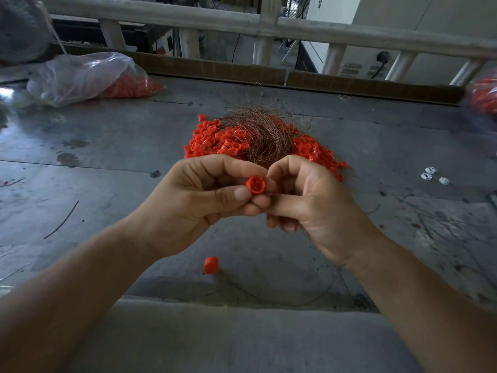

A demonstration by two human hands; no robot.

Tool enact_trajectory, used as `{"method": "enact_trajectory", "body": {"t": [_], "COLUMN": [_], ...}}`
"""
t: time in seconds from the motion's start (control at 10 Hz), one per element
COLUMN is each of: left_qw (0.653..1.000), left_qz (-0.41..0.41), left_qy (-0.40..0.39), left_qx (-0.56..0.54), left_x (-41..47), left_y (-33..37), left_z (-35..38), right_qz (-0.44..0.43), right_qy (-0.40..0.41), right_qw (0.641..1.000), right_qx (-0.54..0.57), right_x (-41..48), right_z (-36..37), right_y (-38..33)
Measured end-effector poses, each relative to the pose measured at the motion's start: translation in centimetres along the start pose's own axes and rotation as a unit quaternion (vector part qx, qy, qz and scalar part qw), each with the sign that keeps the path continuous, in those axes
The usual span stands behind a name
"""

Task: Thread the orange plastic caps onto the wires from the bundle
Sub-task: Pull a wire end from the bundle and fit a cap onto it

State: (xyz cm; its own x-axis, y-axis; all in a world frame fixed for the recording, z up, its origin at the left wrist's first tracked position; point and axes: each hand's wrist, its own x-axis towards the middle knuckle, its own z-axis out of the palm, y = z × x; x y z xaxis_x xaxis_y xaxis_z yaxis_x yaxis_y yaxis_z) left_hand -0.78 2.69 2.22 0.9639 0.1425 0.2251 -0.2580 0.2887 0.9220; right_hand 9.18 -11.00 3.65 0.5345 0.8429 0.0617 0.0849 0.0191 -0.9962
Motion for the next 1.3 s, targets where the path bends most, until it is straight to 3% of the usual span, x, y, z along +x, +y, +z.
{"method": "enact_trajectory", "body": {"t": [0.1,0.2,0.3,0.4,0.5,0.8,0.9,1.1,1.3], "left_qw": [1.000,0.999,0.997,0.997,0.996,0.995,0.995,0.996,0.995], "left_qz": [-0.018,-0.032,-0.047,-0.052,-0.052,-0.055,-0.056,-0.054,-0.058], "left_qy": [0.010,0.030,0.051,0.058,0.062,0.076,0.073,0.069,0.072], "left_qx": [-0.015,-0.024,-0.024,-0.025,-0.023,-0.028,-0.026,-0.023,-0.027], "left_x": [0.1,0.2,0.3,0.2,0.2,0.2,0.2,0.2,0.2], "left_y": [-0.1,-0.1,-0.2,-0.1,0.0,0.2,0.2,0.1,0.2], "left_z": [-0.1,-0.1,0.0,0.1,0.2,0.3,0.2,0.1,0.2], "right_qz": [0.014,0.011,-0.012,-0.002,0.030,0.021,0.043,0.032,0.119], "right_qy": [-0.019,0.017,0.143,0.183,0.160,0.165,0.120,0.174,0.118], "right_qw": [1.000,0.998,0.954,0.902,0.887,0.827,0.828,0.863,0.843], "right_qx": [0.000,-0.067,-0.264,-0.392,-0.433,-0.537,-0.546,-0.474,-0.512], "right_x": [0.1,0.7,1.4,1.8,2.0,2.4,2.4,2.1,1.7], "right_z": [0.0,-1.8,-5.1,-7.1,-7.6,-7.5,-7.3,-8.5,-9.5], "right_y": [0.1,0.0,0.4,1.1,2.2,3.1,3.0,2.0,1.5]}}
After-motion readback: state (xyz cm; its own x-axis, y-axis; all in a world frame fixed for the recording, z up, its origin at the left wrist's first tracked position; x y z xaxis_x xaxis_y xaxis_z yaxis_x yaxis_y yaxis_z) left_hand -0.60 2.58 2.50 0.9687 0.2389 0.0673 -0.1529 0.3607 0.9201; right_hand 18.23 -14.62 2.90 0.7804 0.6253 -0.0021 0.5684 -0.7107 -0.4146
